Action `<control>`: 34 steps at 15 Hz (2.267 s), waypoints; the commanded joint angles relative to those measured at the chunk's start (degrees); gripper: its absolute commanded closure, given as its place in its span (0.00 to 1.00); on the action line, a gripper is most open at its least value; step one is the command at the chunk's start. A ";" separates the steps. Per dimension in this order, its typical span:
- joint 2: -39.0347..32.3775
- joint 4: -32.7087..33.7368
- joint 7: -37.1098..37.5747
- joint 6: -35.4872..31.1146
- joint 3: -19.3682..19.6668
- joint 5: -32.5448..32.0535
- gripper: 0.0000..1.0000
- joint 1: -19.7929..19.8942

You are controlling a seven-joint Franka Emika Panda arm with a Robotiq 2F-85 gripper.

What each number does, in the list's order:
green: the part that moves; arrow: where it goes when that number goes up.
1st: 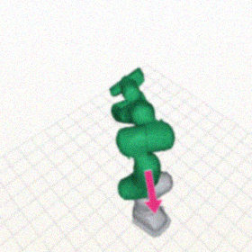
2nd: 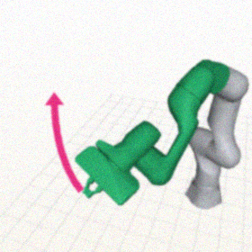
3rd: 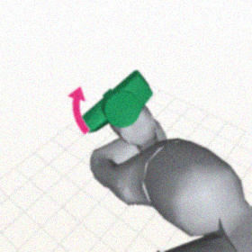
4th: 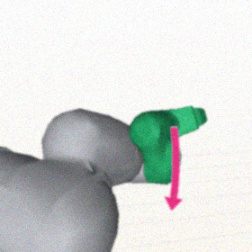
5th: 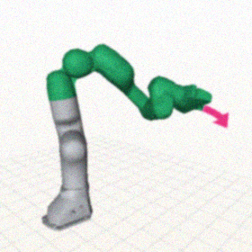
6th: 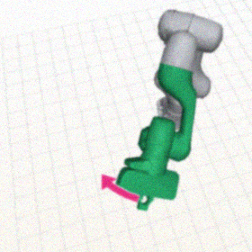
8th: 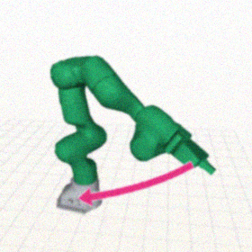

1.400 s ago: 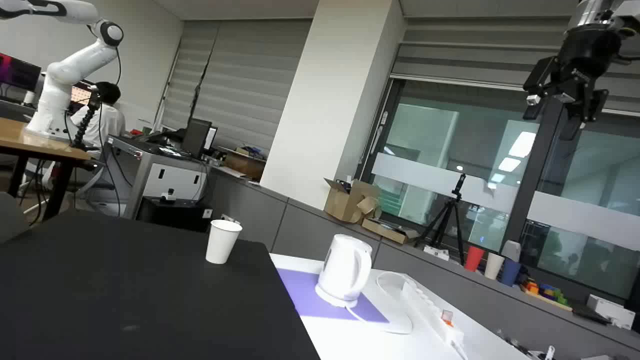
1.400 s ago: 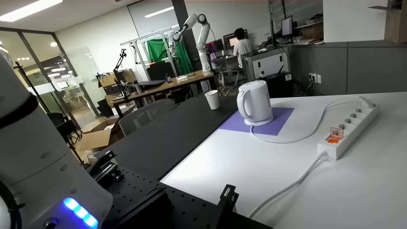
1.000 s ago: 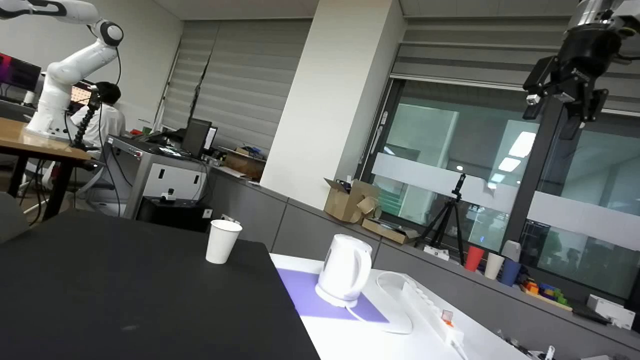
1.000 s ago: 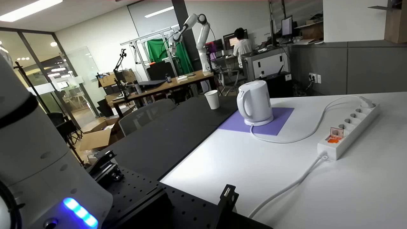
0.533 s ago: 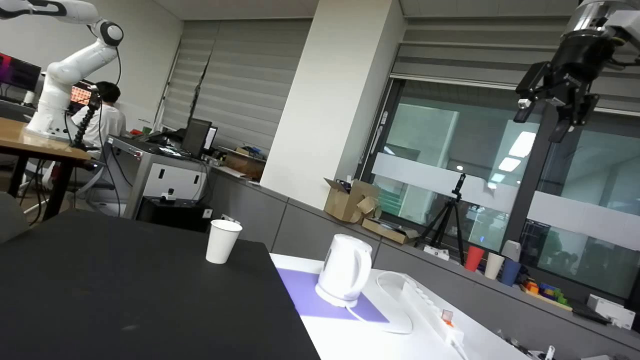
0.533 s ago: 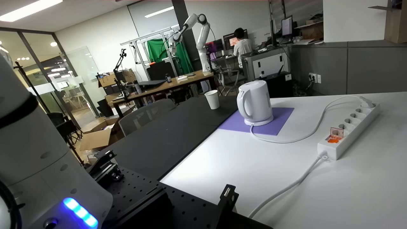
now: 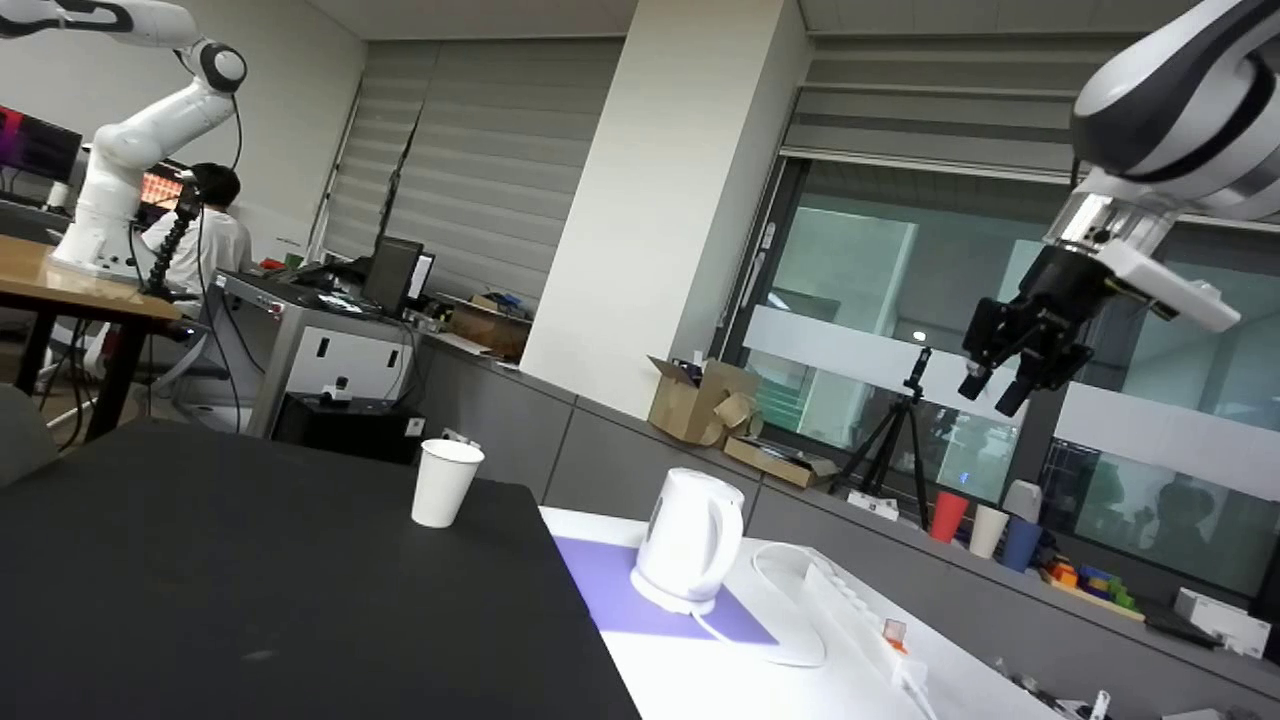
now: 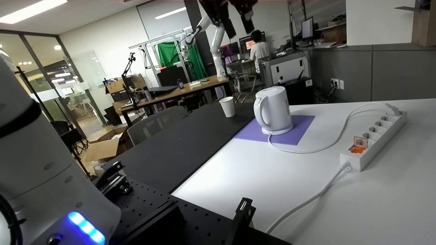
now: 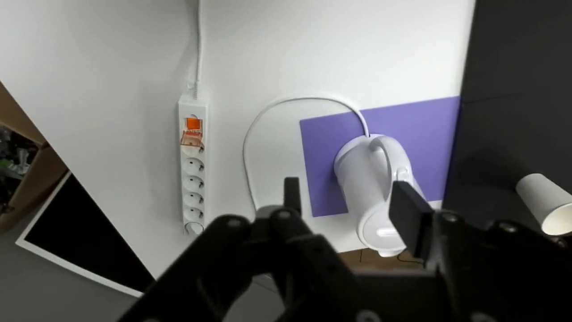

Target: Turn on the extension cord switch

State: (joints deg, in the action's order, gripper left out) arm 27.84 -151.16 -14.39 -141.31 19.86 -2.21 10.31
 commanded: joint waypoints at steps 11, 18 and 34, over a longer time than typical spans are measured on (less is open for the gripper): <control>-24.67 5.17 -1.42 -11.79 -2.14 0.98 0.99 2.40; -24.11 4.97 -1.43 -11.79 -2.30 1.00 0.99 2.37; -54.26 23.44 8.22 -22.08 -5.98 5.61 1.00 2.16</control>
State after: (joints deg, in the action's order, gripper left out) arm -20.39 -134.50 -11.18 -164.81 13.24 5.48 12.05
